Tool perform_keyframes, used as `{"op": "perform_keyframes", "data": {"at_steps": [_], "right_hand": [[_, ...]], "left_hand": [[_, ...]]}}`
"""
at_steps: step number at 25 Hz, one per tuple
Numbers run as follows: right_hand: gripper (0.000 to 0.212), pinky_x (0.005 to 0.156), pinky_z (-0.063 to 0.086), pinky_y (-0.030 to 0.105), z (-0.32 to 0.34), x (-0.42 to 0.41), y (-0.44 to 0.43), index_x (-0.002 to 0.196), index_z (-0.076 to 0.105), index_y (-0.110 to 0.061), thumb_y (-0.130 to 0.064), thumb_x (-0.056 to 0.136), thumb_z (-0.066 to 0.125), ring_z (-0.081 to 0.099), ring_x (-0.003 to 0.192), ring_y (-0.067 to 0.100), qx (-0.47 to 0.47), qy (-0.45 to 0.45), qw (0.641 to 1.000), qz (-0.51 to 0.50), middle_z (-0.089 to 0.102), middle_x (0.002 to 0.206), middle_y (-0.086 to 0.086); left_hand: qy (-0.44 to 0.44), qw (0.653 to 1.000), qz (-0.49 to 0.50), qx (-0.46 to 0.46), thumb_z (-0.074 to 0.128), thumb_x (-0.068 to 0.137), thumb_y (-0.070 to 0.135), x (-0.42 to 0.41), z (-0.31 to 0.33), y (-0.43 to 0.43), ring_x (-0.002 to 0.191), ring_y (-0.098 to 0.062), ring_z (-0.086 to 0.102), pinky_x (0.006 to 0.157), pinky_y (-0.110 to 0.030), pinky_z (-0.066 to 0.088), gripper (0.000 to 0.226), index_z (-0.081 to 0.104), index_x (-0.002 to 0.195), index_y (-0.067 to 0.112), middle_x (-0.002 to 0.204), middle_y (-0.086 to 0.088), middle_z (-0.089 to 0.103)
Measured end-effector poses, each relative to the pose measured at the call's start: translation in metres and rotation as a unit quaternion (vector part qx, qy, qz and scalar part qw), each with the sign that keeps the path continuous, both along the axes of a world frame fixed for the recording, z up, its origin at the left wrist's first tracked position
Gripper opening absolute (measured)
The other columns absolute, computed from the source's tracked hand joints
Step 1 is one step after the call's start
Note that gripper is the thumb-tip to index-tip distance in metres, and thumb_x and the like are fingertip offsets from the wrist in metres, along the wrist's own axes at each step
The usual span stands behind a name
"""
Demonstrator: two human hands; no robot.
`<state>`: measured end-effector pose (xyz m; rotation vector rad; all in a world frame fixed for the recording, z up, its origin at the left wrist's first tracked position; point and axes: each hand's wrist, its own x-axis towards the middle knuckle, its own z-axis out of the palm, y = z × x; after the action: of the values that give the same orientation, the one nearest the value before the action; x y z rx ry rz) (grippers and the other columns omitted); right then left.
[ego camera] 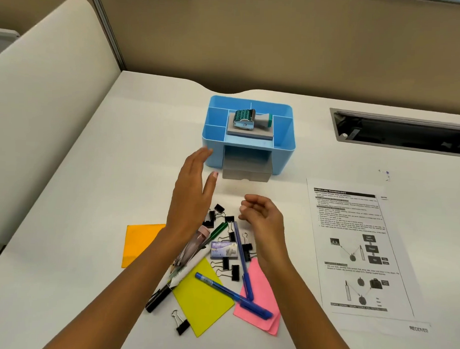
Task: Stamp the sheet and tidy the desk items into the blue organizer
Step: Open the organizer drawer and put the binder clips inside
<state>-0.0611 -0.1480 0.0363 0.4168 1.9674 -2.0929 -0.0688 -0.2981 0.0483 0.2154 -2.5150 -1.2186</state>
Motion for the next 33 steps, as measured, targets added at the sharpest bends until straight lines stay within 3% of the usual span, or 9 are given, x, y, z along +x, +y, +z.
{"op": "perform_keyframes", "data": {"at_steps": [1,3,8,12,17,20,23,26,33], "right_hand": [[0.021,0.078,0.050,0.015,-0.003,0.006,0.002,0.099,0.067,-0.016,-0.002,0.084,0.065,0.063,0.081,0.005,0.138,0.086,0.985,0.051,0.068,0.094,-0.003],[0.021,0.078,0.046,0.012,-0.009,0.011,0.001,0.098,0.068,-0.018,-0.003,0.083,0.066,0.059,0.086,0.006,0.289,0.222,0.922,0.128,0.066,0.099,-0.004],[0.020,0.081,0.042,0.022,-0.028,0.011,-0.011,0.105,0.066,-0.009,-0.006,0.085,0.065,0.054,0.097,0.019,0.422,0.327,0.823,0.196,0.062,0.102,0.006],[0.013,0.068,0.050,0.034,-0.033,0.015,-0.014,0.098,0.067,-0.006,-0.003,0.085,0.065,0.057,0.087,0.025,0.453,0.324,0.809,0.187,0.063,0.094,0.010],[0.021,0.058,0.049,0.033,-0.034,0.021,-0.007,0.085,0.067,-0.003,0.010,0.070,0.071,0.057,0.076,0.026,0.481,0.327,0.794,0.174,0.063,0.083,0.012],[0.023,0.064,0.044,0.026,-0.031,0.020,-0.003,0.083,0.066,-0.005,0.012,0.068,0.068,0.055,0.078,0.024,0.459,0.317,0.816,0.148,0.062,0.083,0.010],[0.023,0.072,0.031,0.010,-0.026,0.021,0.003,0.088,0.064,-0.009,0.008,0.073,0.065,0.052,0.085,0.019,0.416,0.303,0.849,0.121,0.061,0.090,0.005],[0.022,0.076,0.031,0.003,-0.019,0.023,0.009,0.092,0.064,-0.012,0.003,0.077,0.064,0.052,0.089,0.015,0.398,0.294,0.864,0.087,0.061,0.094,0.001],[0.018,0.077,0.044,0.016,0.023,0.002,0.007,0.094,0.066,-0.009,0.002,0.079,0.065,0.057,0.086,0.015,0.367,0.371,0.853,-0.007,0.064,0.093,0.003]], "left_hand": [[-0.012,0.999,0.026,-0.019,0.051,0.095,0.018,0.012,-0.002,0.002,0.116,-0.011,0.048,0.090,-0.019,0.040,0.032,0.049,0.127,0.021,0.130,0.001,0.051],[-0.070,0.993,0.047,-0.078,0.055,0.091,0.014,0.033,-0.009,0.004,0.099,-0.016,0.053,0.077,-0.021,0.037,0.018,0.060,0.108,0.018,0.108,0.000,0.059],[-0.149,0.982,0.073,-0.095,0.065,0.085,0.017,0.052,-0.017,0.012,0.088,-0.018,0.056,0.071,-0.023,0.039,0.012,0.065,0.096,0.012,0.094,-0.004,0.062],[-0.183,0.975,0.091,-0.090,0.066,0.084,0.016,0.053,-0.015,0.017,0.090,-0.019,0.058,0.073,-0.027,0.047,0.015,0.065,0.099,0.012,0.098,-0.006,0.062],[-0.190,0.973,0.071,-0.107,0.061,0.088,0.010,0.055,-0.014,0.021,0.095,-0.022,0.060,0.080,-0.034,0.051,0.016,0.067,0.102,0.011,0.104,-0.008,0.063],[-0.192,0.970,0.076,-0.131,0.059,0.088,0.006,0.058,-0.014,0.025,0.094,-0.020,0.059,0.071,-0.023,0.042,0.018,0.067,0.104,0.011,0.107,-0.008,0.062],[-0.183,0.971,0.081,-0.132,0.063,0.087,0.014,0.060,-0.013,0.029,0.094,-0.020,0.057,0.071,-0.021,0.037,0.016,0.066,0.102,0.010,0.104,-0.007,0.061],[-0.180,0.972,0.086,-0.124,0.066,0.085,0.014,0.061,-0.013,0.029,0.094,-0.019,0.057,0.072,-0.020,0.037,0.017,0.065,0.101,0.009,0.104,-0.007,0.062],[-0.167,0.977,0.079,-0.110,0.063,0.084,0.006,0.058,-0.007,0.024,0.087,-0.017,0.055,0.069,-0.021,0.037,0.019,0.064,0.102,0.008,0.103,-0.009,0.063]]}}
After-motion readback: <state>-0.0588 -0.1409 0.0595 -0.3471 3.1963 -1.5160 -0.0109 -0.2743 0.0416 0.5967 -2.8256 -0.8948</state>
